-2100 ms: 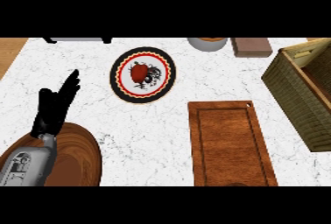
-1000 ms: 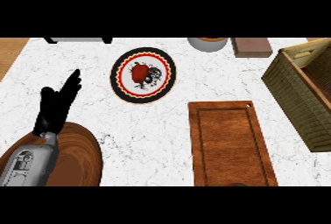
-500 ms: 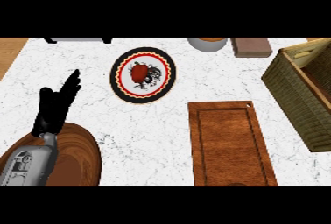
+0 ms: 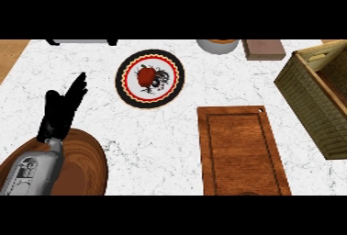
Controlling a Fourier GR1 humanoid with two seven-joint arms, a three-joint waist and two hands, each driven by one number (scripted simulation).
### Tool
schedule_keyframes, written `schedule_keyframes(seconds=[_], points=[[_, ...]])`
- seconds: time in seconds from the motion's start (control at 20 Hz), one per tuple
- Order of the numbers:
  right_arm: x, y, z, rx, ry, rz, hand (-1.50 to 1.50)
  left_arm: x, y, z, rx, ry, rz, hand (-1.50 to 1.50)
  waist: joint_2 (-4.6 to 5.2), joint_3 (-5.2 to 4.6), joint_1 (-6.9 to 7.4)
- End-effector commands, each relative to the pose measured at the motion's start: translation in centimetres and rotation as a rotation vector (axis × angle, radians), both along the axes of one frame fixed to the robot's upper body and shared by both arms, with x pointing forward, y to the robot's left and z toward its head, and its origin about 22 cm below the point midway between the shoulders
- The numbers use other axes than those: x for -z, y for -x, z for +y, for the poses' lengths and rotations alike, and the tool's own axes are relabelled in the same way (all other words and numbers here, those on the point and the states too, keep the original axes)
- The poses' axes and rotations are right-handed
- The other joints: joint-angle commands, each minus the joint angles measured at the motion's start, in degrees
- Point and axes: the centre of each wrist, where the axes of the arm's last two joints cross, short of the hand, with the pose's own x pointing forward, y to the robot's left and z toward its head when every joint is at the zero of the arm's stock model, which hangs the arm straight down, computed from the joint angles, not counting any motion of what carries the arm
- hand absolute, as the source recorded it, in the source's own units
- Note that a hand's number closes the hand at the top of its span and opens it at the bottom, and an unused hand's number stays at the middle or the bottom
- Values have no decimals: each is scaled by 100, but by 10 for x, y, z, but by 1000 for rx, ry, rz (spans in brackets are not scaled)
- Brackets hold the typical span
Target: Pick the tomato from the cutting board and place it in the basket
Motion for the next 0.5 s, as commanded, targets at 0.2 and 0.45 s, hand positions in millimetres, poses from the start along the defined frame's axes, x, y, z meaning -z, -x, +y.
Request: schedule_keyframes(seconds=[0.2, 0.45], points=[[-13, 68, -82, 160, -159, -37, -150, 14, 8, -8, -15, 10, 29, 0, 28, -14, -20], [7, 127, -131, 164, -180, -28, -150, 15, 12, 6, -24, 10, 35, 0, 39, -2, -50]])
